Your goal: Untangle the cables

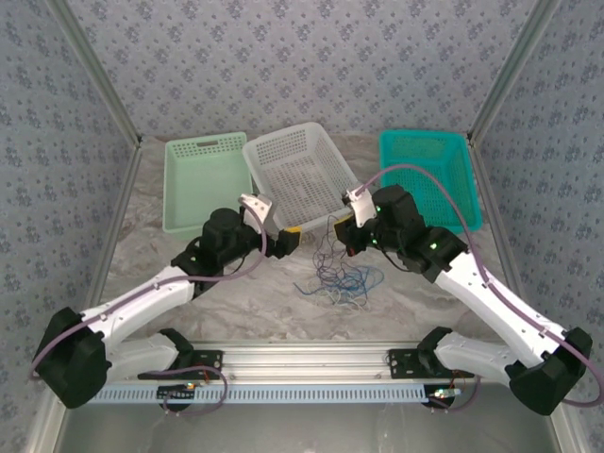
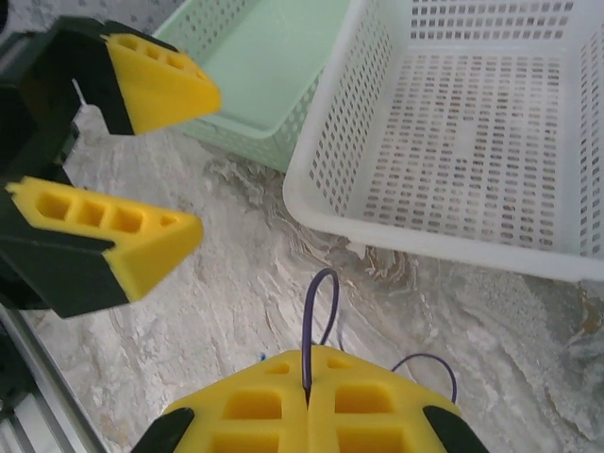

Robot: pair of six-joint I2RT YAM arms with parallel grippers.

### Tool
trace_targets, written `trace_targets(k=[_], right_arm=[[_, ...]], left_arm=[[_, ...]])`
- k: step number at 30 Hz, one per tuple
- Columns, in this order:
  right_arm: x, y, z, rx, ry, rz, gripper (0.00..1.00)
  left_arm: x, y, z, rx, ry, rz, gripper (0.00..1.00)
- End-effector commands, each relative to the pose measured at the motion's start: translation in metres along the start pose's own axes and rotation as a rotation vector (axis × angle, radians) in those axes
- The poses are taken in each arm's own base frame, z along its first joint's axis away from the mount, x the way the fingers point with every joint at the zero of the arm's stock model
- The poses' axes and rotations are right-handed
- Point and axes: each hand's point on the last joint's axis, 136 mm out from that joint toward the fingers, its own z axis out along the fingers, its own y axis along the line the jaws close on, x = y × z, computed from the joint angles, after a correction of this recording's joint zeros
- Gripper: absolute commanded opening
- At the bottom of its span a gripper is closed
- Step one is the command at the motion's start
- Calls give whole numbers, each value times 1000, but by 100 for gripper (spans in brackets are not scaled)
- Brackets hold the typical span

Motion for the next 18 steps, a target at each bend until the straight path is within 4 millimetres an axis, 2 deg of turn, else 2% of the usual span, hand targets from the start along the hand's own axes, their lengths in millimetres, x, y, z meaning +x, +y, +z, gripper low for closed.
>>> trace_targets(k=[1, 4, 7, 11, 18], right_arm=[[-21, 19, -14, -120, -59, -27, 9], [-6, 26, -7, -182, -24, -13, 9], [8, 20, 0, -164, -14, 18, 9], [17, 23, 2, -198, -15, 21, 10], [20, 13, 2, -185, -29, 43, 11]], left_arm=[[-37, -12, 5, 32, -115, 43, 99], [-42, -25, 14, 84, -122, 59, 99], [-42, -42, 24, 154, -108, 73, 99], [-37, -56, 34, 203, -90, 100, 98], [-29, -83, 45, 349, -54, 115, 82]])
